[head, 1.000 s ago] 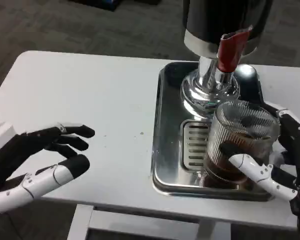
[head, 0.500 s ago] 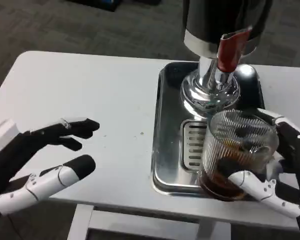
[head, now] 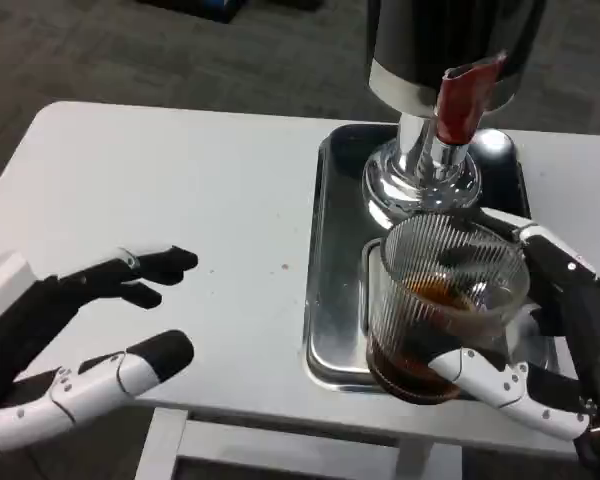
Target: Grasp the cup under the faucet to collect the drink, then remove the cup.
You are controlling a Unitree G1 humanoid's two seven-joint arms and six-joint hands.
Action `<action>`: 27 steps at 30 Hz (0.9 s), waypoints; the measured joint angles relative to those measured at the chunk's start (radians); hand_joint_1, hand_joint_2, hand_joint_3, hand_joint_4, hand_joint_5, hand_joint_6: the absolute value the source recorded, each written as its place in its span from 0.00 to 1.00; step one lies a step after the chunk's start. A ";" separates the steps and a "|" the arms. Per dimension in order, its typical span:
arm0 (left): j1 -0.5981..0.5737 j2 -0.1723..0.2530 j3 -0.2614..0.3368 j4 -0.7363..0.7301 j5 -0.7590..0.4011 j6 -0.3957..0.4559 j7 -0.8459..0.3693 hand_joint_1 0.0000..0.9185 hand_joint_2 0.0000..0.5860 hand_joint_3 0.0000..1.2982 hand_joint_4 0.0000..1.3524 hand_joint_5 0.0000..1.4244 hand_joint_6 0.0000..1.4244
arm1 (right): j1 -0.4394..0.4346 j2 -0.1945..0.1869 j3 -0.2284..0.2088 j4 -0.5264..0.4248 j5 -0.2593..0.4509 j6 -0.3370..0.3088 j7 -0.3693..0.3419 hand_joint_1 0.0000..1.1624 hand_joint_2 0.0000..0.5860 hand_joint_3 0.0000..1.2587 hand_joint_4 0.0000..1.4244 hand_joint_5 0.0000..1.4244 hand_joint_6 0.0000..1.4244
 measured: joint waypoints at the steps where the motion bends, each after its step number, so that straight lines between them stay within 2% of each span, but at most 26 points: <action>1: 0.001 0.000 0.001 -0.007 0.005 -0.003 0.000 0.00 0.18 0.19 0.16 0.20 0.15 | -0.001 0.001 0.003 -0.002 -0.002 -0.001 0.000 0.69 0.37 0.82 0.81 0.97 1.00; 8: 0.014 0.009 0.008 -0.058 0.054 -0.012 0.000 0.00 0.16 0.17 0.12 0.16 0.14 | -0.034 0.018 0.041 -0.010 -0.035 -0.002 0.000 0.69 0.37 0.82 0.81 0.98 1.00; 15: 0.013 0.017 0.022 -0.120 0.082 -0.012 0.000 0.00 0.16 0.16 0.09 0.12 0.12 | -0.077 0.036 0.057 -0.009 -0.036 -0.001 0.003 0.69 0.37 0.82 0.82 0.98 1.00; 21: 0.018 0.042 0.050 -0.159 0.157 -0.011 -0.003 0.00 0.15 0.12 0.03 0.06 0.08 | -0.114 0.040 0.082 0.013 -0.038 -0.001 0.004 0.69 0.37 0.83 0.83 0.98 1.00; 27: 0.017 0.044 0.055 -0.158 0.168 -0.010 -0.003 0.00 0.15 0.12 0.02 0.05 0.08 | -0.136 0.042 0.091 0.033 -0.047 -0.001 0.004 0.69 0.38 0.83 0.83 0.98 1.00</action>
